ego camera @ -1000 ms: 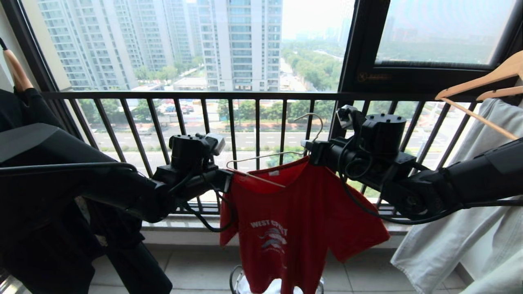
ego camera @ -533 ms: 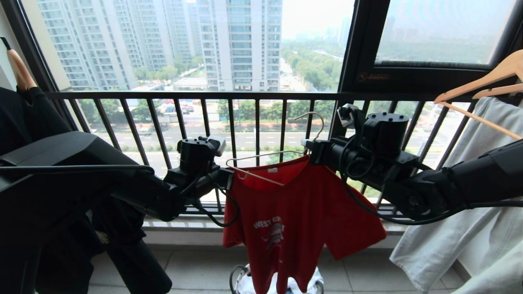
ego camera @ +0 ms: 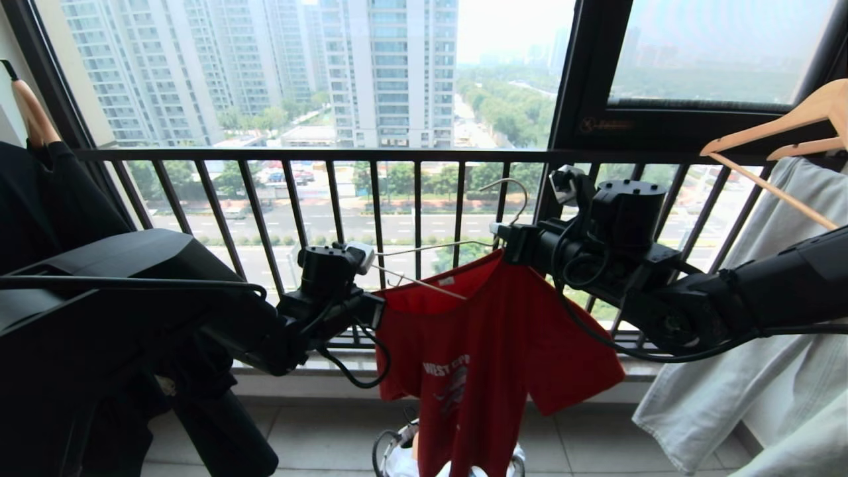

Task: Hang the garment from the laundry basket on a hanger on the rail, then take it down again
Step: Take the clothes off the clothes rack

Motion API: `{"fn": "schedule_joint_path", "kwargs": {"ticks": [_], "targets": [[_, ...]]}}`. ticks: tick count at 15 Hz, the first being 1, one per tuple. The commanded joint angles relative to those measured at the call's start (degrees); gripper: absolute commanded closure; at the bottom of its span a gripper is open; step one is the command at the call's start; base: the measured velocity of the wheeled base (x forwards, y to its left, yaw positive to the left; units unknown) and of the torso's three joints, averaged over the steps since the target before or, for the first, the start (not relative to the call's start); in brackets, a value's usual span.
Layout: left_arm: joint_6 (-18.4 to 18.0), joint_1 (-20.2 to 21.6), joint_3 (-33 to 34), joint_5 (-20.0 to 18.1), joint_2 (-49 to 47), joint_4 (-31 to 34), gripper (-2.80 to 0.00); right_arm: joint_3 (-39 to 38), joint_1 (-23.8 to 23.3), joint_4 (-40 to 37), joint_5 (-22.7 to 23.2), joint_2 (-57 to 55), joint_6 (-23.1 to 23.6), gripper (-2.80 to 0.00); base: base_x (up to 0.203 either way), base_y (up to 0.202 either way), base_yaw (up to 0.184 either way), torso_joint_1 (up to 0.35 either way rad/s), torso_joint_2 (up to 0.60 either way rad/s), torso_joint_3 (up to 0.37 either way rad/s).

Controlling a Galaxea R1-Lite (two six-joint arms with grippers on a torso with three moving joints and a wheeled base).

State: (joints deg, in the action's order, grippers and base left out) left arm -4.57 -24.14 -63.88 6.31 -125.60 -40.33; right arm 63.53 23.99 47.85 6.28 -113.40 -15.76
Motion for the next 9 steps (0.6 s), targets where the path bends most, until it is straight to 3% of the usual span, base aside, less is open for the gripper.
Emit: {"fn": "schedule_joint_path", "kwargs": {"ticks": [1, 4, 6, 9], "targets": [[-0.01, -1.48, 1.43, -0.1, 0.45, -0.27, 0.0, 0.2, 0.1, 0.32, 0.05, -0.33, -0.15, 0.0, 0.0, 0.0, 0.0, 0.0, 0.0, 0.0], [1.93, -4.53, 3.41, -4.03, 1.26, -0.29, 0.0, 0.44, 0.52, 0.33, 0.24, -1.39, -0.54, 0.0, 0.0, 0.0, 0.0, 0.0, 0.0, 0.0], [5.27, -5.64, 3.1, -4.44, 1.21, -0.31, 0.0, 1.3, 1.38, 1.33, 0.2, -3.02, -0.59, 0.0, 0.0, 0.0, 0.0, 0.0, 0.0, 0.0], [7.27, -7.06, 2.98, -5.7, 1.76, -0.37, 0.0, 3.27, 1.76, 3.48, -1.09, -5.51, -0.68, 0.0, 0.0, 0.0, 0.0, 0.0, 0.0, 0.0]]}}
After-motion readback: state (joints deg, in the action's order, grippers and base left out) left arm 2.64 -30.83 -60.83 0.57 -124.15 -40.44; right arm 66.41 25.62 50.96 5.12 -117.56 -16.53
